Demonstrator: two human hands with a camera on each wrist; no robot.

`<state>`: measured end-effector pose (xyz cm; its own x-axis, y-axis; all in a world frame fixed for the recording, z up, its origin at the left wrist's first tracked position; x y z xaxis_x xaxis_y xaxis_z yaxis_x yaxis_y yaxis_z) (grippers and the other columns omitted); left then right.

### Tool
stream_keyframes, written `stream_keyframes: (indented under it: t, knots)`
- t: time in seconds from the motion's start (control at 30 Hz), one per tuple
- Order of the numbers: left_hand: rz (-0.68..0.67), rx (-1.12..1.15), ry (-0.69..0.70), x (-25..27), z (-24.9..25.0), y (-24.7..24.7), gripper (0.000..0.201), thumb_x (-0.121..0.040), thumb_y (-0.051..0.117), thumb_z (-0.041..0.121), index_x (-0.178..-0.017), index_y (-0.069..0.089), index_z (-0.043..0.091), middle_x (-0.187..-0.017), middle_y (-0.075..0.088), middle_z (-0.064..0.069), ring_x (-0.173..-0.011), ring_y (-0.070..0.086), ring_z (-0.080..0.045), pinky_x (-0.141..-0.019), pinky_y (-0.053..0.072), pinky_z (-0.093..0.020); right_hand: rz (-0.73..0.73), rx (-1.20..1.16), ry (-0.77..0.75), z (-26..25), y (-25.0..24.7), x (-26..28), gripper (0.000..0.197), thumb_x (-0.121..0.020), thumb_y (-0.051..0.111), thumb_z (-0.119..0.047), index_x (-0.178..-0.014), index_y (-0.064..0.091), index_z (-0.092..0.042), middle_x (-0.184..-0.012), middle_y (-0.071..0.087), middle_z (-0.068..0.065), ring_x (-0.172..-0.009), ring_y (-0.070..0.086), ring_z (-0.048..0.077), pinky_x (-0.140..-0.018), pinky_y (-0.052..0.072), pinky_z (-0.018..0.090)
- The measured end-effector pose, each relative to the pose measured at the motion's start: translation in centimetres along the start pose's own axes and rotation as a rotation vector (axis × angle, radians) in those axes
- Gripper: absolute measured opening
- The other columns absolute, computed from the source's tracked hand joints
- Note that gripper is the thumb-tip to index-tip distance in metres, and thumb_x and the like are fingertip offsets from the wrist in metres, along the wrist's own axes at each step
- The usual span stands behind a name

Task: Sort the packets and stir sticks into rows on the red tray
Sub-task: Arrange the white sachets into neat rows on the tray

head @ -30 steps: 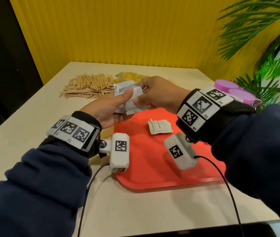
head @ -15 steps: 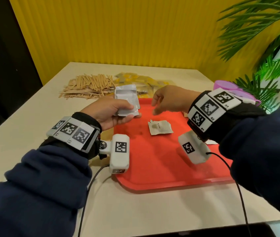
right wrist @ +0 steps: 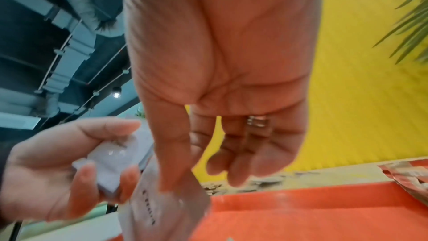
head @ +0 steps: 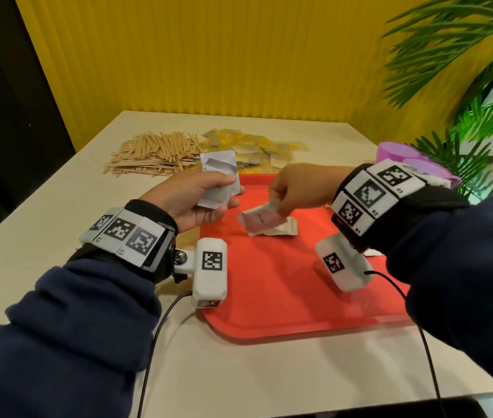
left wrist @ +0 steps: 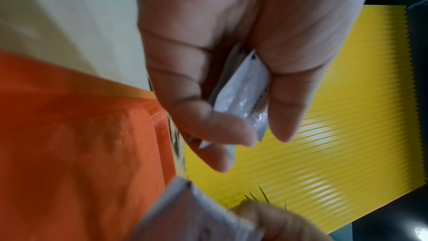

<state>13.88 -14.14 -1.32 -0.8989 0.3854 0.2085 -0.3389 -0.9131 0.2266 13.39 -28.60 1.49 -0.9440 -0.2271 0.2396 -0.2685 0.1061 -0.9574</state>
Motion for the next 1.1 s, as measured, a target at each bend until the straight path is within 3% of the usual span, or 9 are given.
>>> stream_keyframes:
  t: [0.17, 0.27, 0.4, 0.57, 0.7, 0.8, 0.93, 1.0, 1.1]
  knots:
    - [-0.049, -0.106, 0.016, -0.2, -0.2, 0.1, 0.036, -0.066, 0.066, 0.039, -0.094, 0.059, 0.017, -0.071, 0.067, 0.001, -0.056, 0.060, -0.008, -0.047, 0.045, -0.017, 0.162, -0.269, -0.198, -2.4, -2.0, 0.0, 0.010, -0.082, 0.063, -0.003, -0.076, 0.061, -0.011, -0.062, 0.051, -0.004, -0.045, 0.043, -0.002, -0.046, 0.034, 0.008]
    - [-0.128, -0.194, 0.010, -0.2, -0.6, 0.2, 0.038, -0.059, 0.085, 0.028, -0.091, 0.064, 0.022, -0.077, 0.067, 0.002, -0.057, 0.058, -0.007, -0.060, 0.039, -0.023, 0.166, -0.344, -0.265, -3.6, -2.1, -0.2, 0.026, -0.084, 0.063, -0.003, -0.068, 0.054, -0.022, -0.062, 0.051, -0.005, -0.043, 0.042, -0.004, -0.046, 0.034, 0.009]
    - [-0.143, -0.321, -0.009, -0.3, -0.8, 0.0, 0.036, -0.052, 0.082, 0.007, -0.079, 0.064, 0.022, -0.064, 0.062, 0.006, -0.060, 0.057, -0.009, -0.058, 0.036, -0.024, 0.178, -0.443, -0.306, -4.4, -2.0, -0.3, 0.028, -0.084, 0.062, 0.001, -0.069, 0.053, -0.020, -0.057, 0.050, -0.007, -0.042, 0.044, -0.005, -0.046, 0.035, 0.007]
    - [-0.166, -0.345, 0.027, 0.0, -0.5, 0.3, 0.050, -0.042, 0.083, 0.021, -0.089, 0.063, 0.021, -0.074, 0.065, 0.004, -0.072, 0.059, -0.011, -0.064, 0.036, -0.026, 0.218, -0.634, -0.300, -4.3, -1.8, -0.3, 0.027, -0.086, 0.059, 0.005, -0.071, 0.051, -0.016, -0.063, 0.050, 0.003, -0.044, 0.048, -0.004, -0.050, 0.047, 0.014]
    - [-0.111, -0.325, 0.052, -0.2, -0.3, 0.1, 0.047, -0.049, 0.080, 0.012, -0.090, 0.058, 0.022, -0.072, 0.061, 0.005, -0.066, 0.057, -0.010, -0.062, 0.040, -0.024, 0.269, -0.661, -0.266, -4.3, -1.6, -0.5, 0.027, -0.083, 0.063, 0.004, -0.070, 0.050, -0.015, -0.069, 0.051, 0.007, -0.049, 0.053, 0.004, -0.052, 0.050, 0.017]
    - [-0.064, -0.305, 0.078, -0.5, -0.3, 0.0, 0.034, -0.071, 0.072, 0.002, -0.092, 0.056, 0.023, -0.069, 0.059, 0.005, -0.061, 0.054, -0.009, -0.050, 0.043, -0.019, 0.322, -0.694, -0.217, -4.0, -1.6, -0.6, 0.027, -0.084, 0.065, -0.003, -0.068, 0.048, -0.015, -0.064, 0.053, 0.002, -0.049, 0.056, 0.002, -0.048, 0.049, 0.017]
    - [-0.054, -0.191, 0.066, -0.3, -0.2, 0.1, 0.027, -0.086, 0.056, -0.002, -0.109, 0.057, 0.013, -0.082, 0.067, -0.001, -0.061, 0.065, -0.008, -0.052, 0.054, -0.021, 0.247, -0.492, 0.001, -1.8, -1.2, -0.6, 0.019, -0.083, 0.068, -0.018, -0.092, 0.053, -0.012, -0.077, 0.050, 0.000, -0.070, 0.052, 0.016, -0.058, 0.050, 0.026]
    - [-0.055, -0.172, 0.071, -0.2, -0.1, 0.2, 0.027, -0.088, 0.055, -0.001, -0.112, 0.056, 0.010, -0.090, 0.069, -0.002, -0.066, 0.068, -0.007, -0.049, 0.054, -0.020, 0.076, -0.130, 0.155, -0.3, -0.2, -0.2, 0.039, -0.085, 0.066, -0.025, -0.115, 0.055, -0.004, -0.094, 0.056, 0.006, -0.074, 0.054, 0.019, -0.061, 0.046, 0.026]
    - [-0.052, -0.147, 0.077, -0.1, 0.0, 0.2, 0.026, -0.088, 0.054, -0.001, -0.112, 0.056, 0.008, -0.096, 0.069, -0.005, -0.074, 0.069, -0.013, -0.045, 0.052, -0.018, -0.162, 0.103, 0.272, 1.4, 1.8, 0.3, 0.048, -0.086, 0.064, -0.033, -0.124, 0.054, -0.006, -0.113, 0.057, 0.006, -0.072, 0.051, 0.013, -0.056, 0.040, 0.020]
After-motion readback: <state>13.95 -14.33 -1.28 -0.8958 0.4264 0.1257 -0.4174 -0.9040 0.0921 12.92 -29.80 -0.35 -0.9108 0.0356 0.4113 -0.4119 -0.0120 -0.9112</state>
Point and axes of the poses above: each hand's wrist, its own x-axis away from the middle knuckle, its own y-axis out of the palm, z = x × y, the point moved 6 cm from there along -x, towards the middle knuckle
